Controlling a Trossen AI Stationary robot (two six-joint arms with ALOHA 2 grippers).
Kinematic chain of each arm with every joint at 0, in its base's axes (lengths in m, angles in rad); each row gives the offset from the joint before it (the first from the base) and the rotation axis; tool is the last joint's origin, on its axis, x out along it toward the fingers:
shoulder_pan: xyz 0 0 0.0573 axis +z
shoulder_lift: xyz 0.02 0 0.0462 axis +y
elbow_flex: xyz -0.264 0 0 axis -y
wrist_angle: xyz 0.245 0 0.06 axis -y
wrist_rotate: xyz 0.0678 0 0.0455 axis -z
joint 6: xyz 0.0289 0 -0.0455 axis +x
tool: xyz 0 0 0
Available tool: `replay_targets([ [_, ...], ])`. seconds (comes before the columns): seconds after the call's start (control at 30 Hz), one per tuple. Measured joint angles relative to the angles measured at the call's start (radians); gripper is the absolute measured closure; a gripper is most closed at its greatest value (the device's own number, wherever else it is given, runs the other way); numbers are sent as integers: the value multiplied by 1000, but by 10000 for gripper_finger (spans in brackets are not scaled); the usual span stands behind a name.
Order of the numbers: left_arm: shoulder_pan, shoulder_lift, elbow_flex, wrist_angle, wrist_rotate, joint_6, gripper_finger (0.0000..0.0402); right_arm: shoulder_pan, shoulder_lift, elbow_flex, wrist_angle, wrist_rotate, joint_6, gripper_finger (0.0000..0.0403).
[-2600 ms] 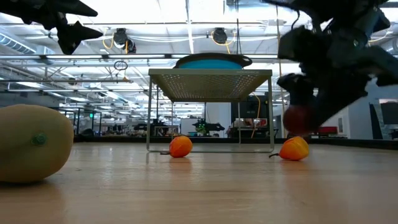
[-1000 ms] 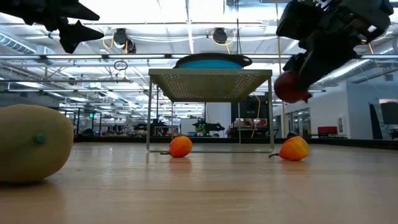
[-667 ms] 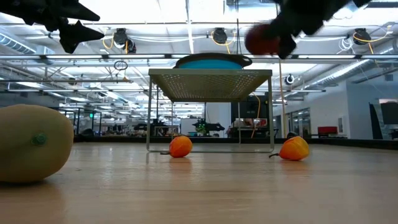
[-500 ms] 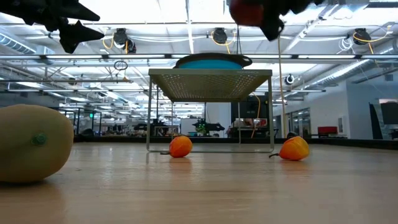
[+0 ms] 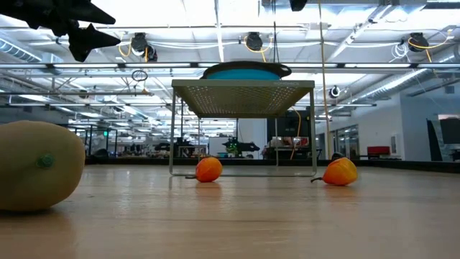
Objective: Pick & Place Fruit
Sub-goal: Put the pomegranate into the blue strainer bowl on the shelf
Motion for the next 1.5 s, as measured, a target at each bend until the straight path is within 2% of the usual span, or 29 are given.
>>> replay_targets([
  [0.1, 0, 0, 0, 0, 0, -2, 167, 0, 0, 0, 31, 41, -28, 214],
  [0.53, 0, 0, 0, 0, 0, -3, 167, 0, 0, 0, 56, 44, -84, 215],
  [0.87, 0, 0, 0, 0, 0, -3, 167, 0, 0, 0, 51, 48, -520, 209],
  [1.03, 0, 0, 0, 0, 0, 1, 167, 0, 0, 0, 40, 109, -682, 213],
  [1.3, 0, 0, 0, -1, -1, 6, 167, 0, -1, 0, 47, 192, -858, 210],
  [1.5, 0, 0, 0, -1, -1, 5, 167, 0, -1, 0, 48, 198, -931, 213],
])
